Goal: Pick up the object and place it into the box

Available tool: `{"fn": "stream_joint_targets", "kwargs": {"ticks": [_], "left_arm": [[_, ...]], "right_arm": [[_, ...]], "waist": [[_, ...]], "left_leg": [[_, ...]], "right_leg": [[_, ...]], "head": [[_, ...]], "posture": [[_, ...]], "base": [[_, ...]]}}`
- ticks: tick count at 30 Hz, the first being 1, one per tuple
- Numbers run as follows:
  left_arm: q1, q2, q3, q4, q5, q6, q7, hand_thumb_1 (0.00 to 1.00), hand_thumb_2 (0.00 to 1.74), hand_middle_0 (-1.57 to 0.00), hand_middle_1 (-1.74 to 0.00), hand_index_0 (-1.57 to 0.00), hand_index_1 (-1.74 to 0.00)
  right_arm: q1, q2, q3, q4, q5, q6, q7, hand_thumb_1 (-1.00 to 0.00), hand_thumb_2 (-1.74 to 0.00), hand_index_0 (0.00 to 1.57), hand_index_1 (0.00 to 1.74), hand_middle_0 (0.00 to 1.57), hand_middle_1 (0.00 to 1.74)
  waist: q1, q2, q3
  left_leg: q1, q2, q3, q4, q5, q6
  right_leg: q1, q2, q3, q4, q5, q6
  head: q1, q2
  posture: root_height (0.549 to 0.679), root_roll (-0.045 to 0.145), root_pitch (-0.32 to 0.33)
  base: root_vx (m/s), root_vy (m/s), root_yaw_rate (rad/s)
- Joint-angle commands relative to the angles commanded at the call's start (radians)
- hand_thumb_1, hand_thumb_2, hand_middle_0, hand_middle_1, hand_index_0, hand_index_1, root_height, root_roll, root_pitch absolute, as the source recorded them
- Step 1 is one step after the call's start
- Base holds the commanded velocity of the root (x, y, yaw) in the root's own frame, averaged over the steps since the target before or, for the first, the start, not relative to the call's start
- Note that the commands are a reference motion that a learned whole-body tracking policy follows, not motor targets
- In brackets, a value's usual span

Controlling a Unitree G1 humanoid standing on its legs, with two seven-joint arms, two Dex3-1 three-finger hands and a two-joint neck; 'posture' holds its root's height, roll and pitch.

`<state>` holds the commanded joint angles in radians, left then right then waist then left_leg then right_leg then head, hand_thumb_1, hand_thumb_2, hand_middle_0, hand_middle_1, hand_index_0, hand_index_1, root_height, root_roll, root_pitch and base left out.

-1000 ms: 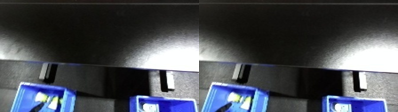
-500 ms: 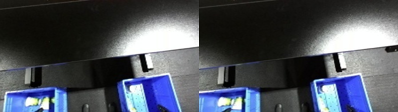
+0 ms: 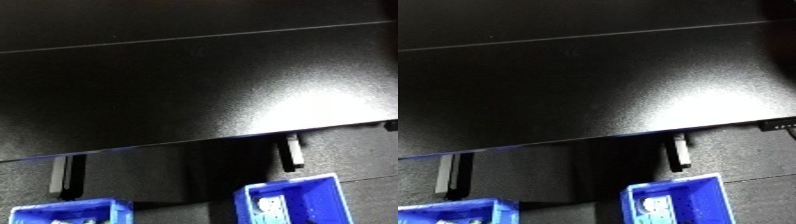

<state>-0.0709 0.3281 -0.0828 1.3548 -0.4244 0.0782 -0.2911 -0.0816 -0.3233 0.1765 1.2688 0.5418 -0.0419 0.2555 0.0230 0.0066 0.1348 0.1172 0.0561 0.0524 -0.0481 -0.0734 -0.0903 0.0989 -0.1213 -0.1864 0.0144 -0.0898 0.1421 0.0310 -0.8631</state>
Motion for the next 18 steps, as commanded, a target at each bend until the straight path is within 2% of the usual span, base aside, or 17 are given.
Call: {"fn": "stream_joint_targets", "kwargs": {"ticks": [4,7,9,18], "left_arm": [[-0.001,-0.008,0.007,0.014,-0.014,0.012,0.012,0.00,0.00,0.00,0.00,0.00,0.00],[-0.005,-0.014,0.011,0.023,-0.014,0.016,0.019,0.00,0.00,0.00,0.00,0.00,0.00],[-0.007,-0.019,0.011,0.027,-0.011,0.014,0.020,0.00,0.00,0.00,0.00,0.00,0.00],[-0.004,-0.029,0.014,0.037,-0.006,0.021,0.032,0.00,0.00,0.00,0.00,0.00,0.00]], "right_arm": [[0.006,0.012,-0.005,0.011,0.005,-0.009,0.010,0.00,0.00,0.00,0.00,0.00,0.00],[0.009,0.019,-0.011,0.018,0.014,-0.009,0.010,0.00,0.00,0.00,0.00,0.00,0.00],[0.010,0.023,-0.012,0.023,0.011,-0.008,0.010,0.00,0.00,0.00,0.00,0.00,0.00],[0.010,0.032,-0.009,0.042,-0.004,0.003,0.016,0.00,0.00,0.00,0.00,0.00,0.00]], "waist": [[0.006,-0.004,-0.025],[0.007,-0.007,-0.041],[0.007,-0.008,-0.048],[0.006,-0.010,-0.068]], "left_leg": [[0.005,0.011,0.006,-0.036,0.016,-0.0101],[0.001,0.021,0.010,-0.039,0.019,-0.0181],[0.003,0.025,0.013,-0.039,0.019,-0.0203],[0.021,0.041,0.024,-0.039,0.017,-0.0225]], "right_leg": [[0.019,-0.0106,-0.016,-0.036,0.018,0.0104],[0.029,-0.0159,-0.028,-0.049,0.023,0.0140],[0.033,-0.0179,-0.031,-0.049,0.021,0.0135],[0.051,-0.0225,-0.034,-0.050,0.012,0.0089]], "head": [[-0.002,0.020],[-0.001,0.019],[-0.010,0.023],[-0.036,0.017]], "posture": [[0.672,0.014,-0.027],[0.672,0.014,-0.026],[0.672,0.015,-0.026],[0.671,0.016,-0.038]], "base": [[0.003,-0.046,0.019],[0.001,-0.032,0.065],[-0.006,-0.010,0.036],[0.001,-0.003,-0.020]]}}
